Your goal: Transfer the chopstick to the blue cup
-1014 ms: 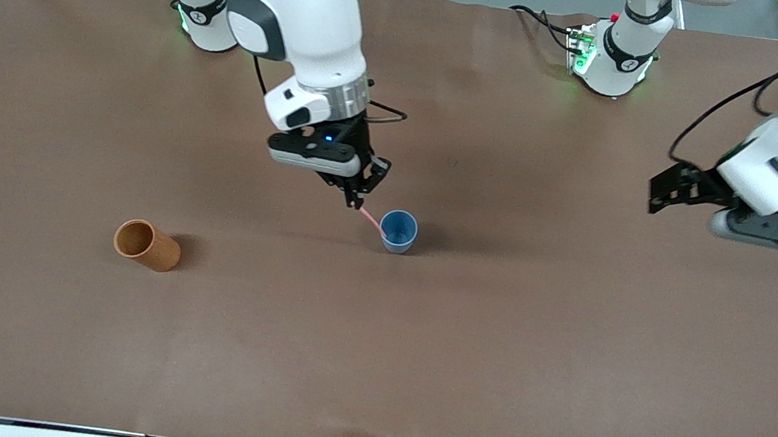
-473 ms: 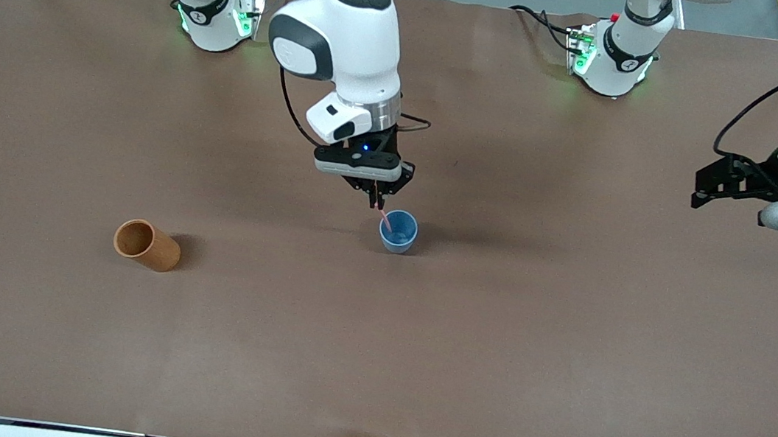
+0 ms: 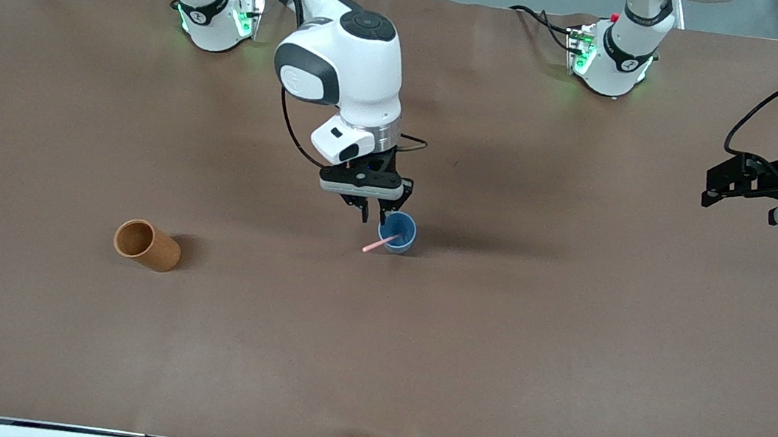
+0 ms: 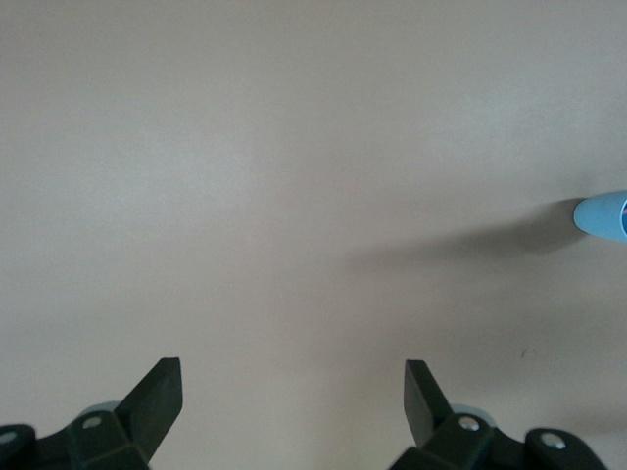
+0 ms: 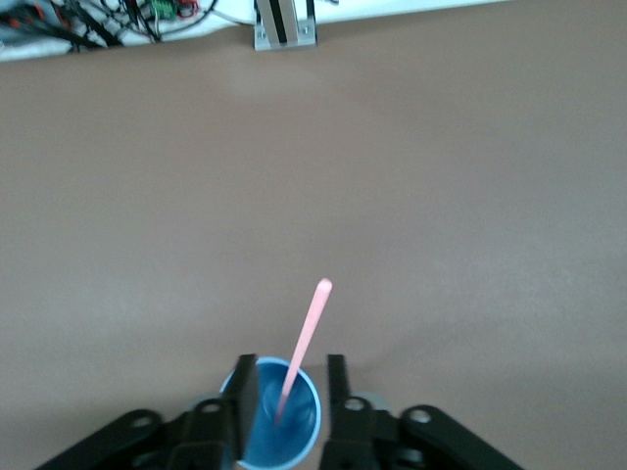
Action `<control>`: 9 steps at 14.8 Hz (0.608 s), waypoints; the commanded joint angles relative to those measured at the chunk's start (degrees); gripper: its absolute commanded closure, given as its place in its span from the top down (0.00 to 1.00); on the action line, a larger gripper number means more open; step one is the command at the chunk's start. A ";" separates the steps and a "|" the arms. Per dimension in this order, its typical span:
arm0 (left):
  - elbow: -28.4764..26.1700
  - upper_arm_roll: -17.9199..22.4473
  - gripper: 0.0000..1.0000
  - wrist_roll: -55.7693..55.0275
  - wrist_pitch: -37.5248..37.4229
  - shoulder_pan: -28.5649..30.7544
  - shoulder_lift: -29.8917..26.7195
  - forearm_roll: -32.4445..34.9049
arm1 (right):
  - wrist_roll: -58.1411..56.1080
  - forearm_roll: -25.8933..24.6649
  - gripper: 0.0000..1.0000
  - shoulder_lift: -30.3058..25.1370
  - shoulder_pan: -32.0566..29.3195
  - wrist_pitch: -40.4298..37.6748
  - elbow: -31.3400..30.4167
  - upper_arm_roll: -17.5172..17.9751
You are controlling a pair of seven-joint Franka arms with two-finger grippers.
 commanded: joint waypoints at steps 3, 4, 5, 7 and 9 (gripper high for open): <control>-0.94 -0.49 1.00 -0.28 -0.25 0.34 -1.16 -0.42 | 0.21 1.53 1.00 -3.10 -3.23 -1.15 0.79 1.42; -0.86 -0.49 1.00 -0.36 -0.16 0.34 -1.16 -0.43 | -0.14 2.93 1.00 -4.07 -4.02 -1.68 0.70 1.42; -0.85 -0.49 1.00 -0.36 -0.25 0.34 -1.16 -0.51 | -1.54 5.03 1.00 -6.26 -4.81 -3.42 0.61 1.42; -0.85 -0.40 1.00 -1.93 -0.25 0.51 -1.25 -0.95 | -8.37 11.17 1.00 -9.78 -6.74 -7.55 0.79 1.16; -0.94 -0.40 1.00 -2.56 -0.33 0.51 -1.34 -0.95 | -17.50 19.34 1.00 -15.04 -8.59 -11.25 0.88 -1.99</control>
